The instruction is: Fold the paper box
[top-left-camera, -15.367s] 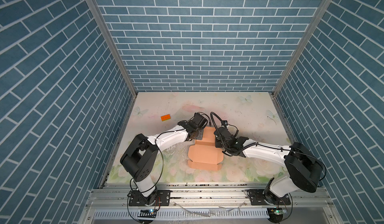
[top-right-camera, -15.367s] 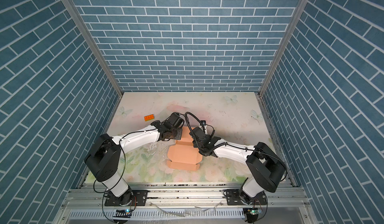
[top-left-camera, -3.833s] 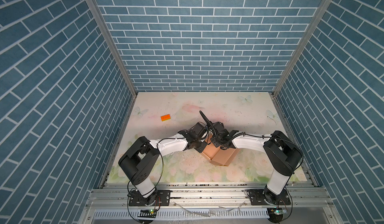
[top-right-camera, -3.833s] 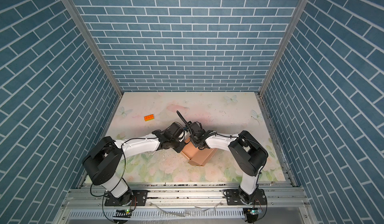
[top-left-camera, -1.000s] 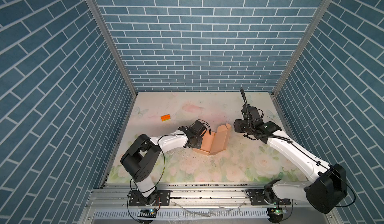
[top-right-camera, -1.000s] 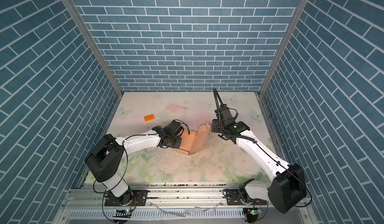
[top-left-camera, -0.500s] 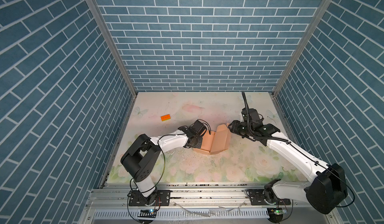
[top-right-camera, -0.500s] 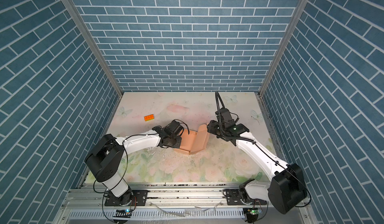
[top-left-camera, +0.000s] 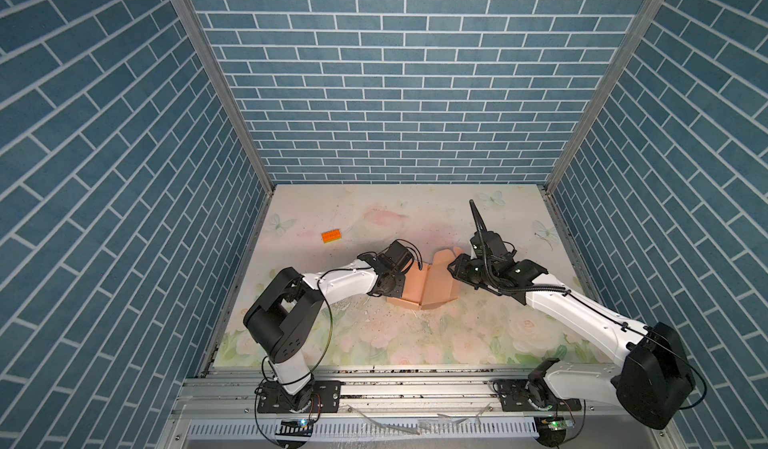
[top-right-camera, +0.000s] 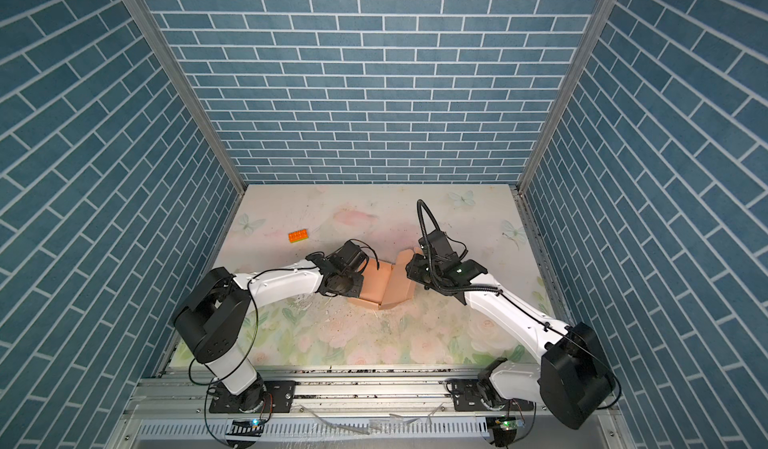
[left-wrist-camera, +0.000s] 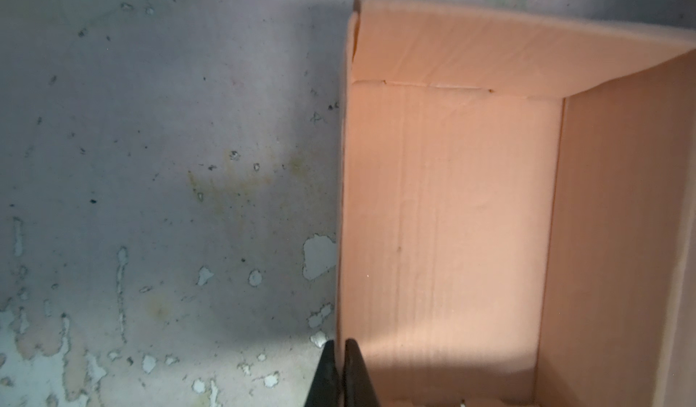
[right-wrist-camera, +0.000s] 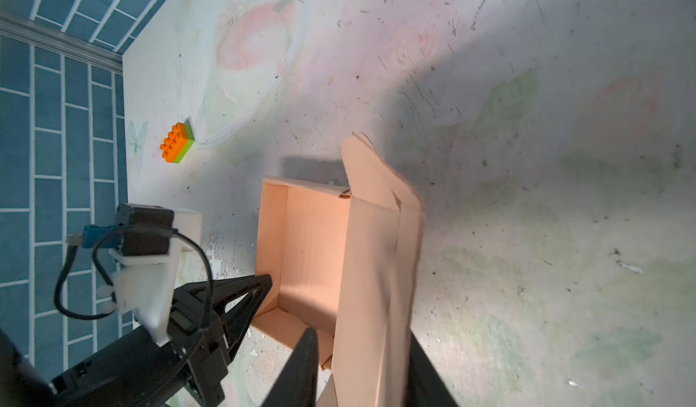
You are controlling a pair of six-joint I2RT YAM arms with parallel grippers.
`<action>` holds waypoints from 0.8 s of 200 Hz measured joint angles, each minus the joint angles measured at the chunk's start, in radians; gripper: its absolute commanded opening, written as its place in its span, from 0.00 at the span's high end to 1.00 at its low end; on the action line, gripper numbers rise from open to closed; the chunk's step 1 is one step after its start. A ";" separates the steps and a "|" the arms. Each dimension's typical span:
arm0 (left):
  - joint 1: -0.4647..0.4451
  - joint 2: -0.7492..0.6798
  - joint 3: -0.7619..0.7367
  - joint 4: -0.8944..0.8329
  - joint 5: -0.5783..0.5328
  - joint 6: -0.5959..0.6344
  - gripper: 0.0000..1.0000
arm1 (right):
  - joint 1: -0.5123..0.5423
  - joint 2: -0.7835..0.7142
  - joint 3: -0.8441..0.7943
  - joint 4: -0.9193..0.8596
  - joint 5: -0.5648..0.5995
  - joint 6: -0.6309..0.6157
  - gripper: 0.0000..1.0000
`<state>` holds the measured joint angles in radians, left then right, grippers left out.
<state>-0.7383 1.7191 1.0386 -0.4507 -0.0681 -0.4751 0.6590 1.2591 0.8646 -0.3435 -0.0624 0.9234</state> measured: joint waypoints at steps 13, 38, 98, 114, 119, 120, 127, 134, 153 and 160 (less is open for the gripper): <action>0.000 0.002 0.003 -0.002 -0.003 0.000 0.90 | 0.008 -0.006 -0.008 0.006 0.011 0.016 0.69; -0.006 0.004 0.005 -0.005 -0.010 0.000 0.87 | 0.015 -0.009 -0.008 0.023 0.027 0.034 0.77; -0.008 0.004 0.008 -0.014 -0.030 -0.001 0.47 | 0.022 -0.037 -0.035 0.045 0.073 0.071 0.99; -0.008 0.001 0.008 -0.017 -0.037 -0.006 0.39 | 0.022 -0.040 -0.041 0.046 0.080 0.072 1.00; -0.008 -0.003 0.008 -0.019 -0.040 -0.003 0.36 | 0.022 -0.042 -0.042 0.046 0.082 0.072 1.00; -0.008 -0.004 0.008 -0.019 -0.040 -0.005 0.36 | 0.022 -0.042 -0.042 0.046 0.083 0.072 1.00; -0.008 -0.012 0.008 -0.024 -0.044 -0.006 0.33 | 0.023 -0.042 -0.043 0.047 0.085 0.072 1.00; -0.008 -0.021 0.011 -0.031 -0.046 -0.005 0.30 | 0.023 -0.043 -0.043 0.048 0.086 0.072 1.00; -0.008 -0.042 0.041 -0.058 -0.054 -0.002 0.21 | 0.023 -0.043 -0.043 0.055 0.087 0.071 1.00; -0.008 -0.050 0.053 -0.064 -0.059 -0.002 0.15 | 0.023 -0.044 -0.043 0.057 0.088 0.071 1.00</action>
<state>-0.7467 1.6691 1.0920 -0.5144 -0.1272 -0.4767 0.6823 1.2152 0.8215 -0.2867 0.0257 0.9947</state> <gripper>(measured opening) 0.782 0.052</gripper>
